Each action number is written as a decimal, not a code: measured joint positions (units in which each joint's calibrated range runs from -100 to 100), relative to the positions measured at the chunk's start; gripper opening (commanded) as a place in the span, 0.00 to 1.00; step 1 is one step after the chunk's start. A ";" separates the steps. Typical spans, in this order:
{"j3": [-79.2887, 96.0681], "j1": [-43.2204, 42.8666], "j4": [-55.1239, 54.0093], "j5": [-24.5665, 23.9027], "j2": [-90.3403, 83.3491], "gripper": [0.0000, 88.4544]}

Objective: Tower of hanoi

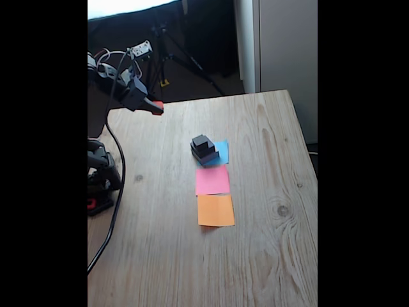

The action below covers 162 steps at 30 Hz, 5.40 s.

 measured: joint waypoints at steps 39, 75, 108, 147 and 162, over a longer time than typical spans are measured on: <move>54.58 0.00 -86.71 13.54 14.02 0.04; 57.19 -0.83 -89.03 7.99 14.02 0.13; 29.47 -0.72 -50.52 -13.37 3.16 0.00; -17.30 18.48 9.21 -10.59 0.86 0.00; 21.03 23.54 -10.57 -69.62 -15.65 0.00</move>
